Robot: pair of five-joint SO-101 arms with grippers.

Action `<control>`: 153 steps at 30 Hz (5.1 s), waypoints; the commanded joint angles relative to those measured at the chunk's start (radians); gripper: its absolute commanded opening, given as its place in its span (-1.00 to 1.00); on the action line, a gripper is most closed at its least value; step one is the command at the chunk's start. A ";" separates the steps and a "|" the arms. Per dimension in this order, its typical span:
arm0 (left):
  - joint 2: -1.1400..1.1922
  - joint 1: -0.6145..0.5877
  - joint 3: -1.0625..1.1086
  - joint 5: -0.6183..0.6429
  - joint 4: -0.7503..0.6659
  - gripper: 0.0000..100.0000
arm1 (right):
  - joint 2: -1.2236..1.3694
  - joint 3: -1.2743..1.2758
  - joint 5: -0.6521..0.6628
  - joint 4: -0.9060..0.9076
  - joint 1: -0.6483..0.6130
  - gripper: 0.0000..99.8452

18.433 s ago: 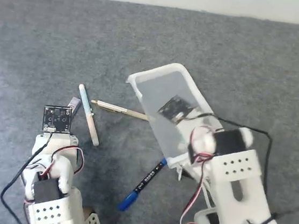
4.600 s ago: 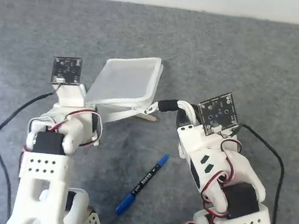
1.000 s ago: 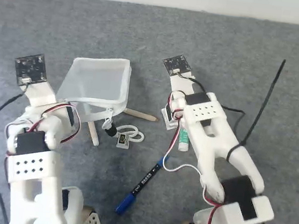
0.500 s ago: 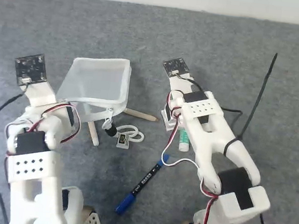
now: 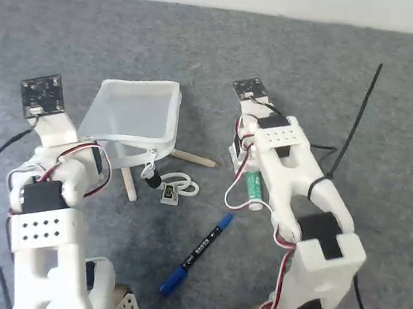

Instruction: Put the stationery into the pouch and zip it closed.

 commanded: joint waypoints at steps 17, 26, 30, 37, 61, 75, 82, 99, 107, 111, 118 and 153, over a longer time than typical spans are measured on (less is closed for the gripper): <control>0.012 -0.009 -0.067 0.015 -0.020 -0.98 | 0.147 -0.270 -0.006 0.189 0.010 -0.99; 0.014 -0.009 -0.065 0.015 -0.032 -0.98 | 0.045 -0.270 -0.006 0.269 -0.010 -0.99; 0.014 -0.009 -0.065 0.014 -0.032 -0.98 | -0.007 -0.269 -0.012 0.268 -0.010 -0.99; 0.015 -0.006 -0.094 0.012 -0.020 -0.98 | -0.064 -0.269 -0.009 0.298 -0.027 -0.99; 0.023 -0.003 -0.607 -0.038 0.310 -0.98 | -0.213 -0.140 -0.006 0.237 -0.025 -0.99; 0.057 0.101 -0.704 -0.038 0.350 -0.98 | -0.213 -0.138 -0.006 0.237 -0.018 -0.99; 0.293 0.120 -0.894 -0.032 0.433 -0.98 | -0.213 -0.140 -0.006 0.237 -0.018 -0.99; 0.542 0.193 -0.989 0.097 0.471 -0.98 | -0.317 -0.100 -0.006 0.237 0.010 -0.99; 0.537 0.193 -0.986 0.161 0.511 -0.97 | -0.489 -0.011 -0.006 0.236 -0.004 -0.99; 0.540 0.192 -0.986 0.227 0.516 -0.97 | -0.582 0.052 -0.006 0.237 -0.068 -0.99; 0.543 0.190 -0.984 0.259 0.545 -0.97 | -0.794 0.157 -0.006 0.236 -0.150 -0.99; 0.543 0.107 -0.984 0.365 0.562 -0.98 | -1.520 0.470 -0.012 -0.074 -0.209 -0.99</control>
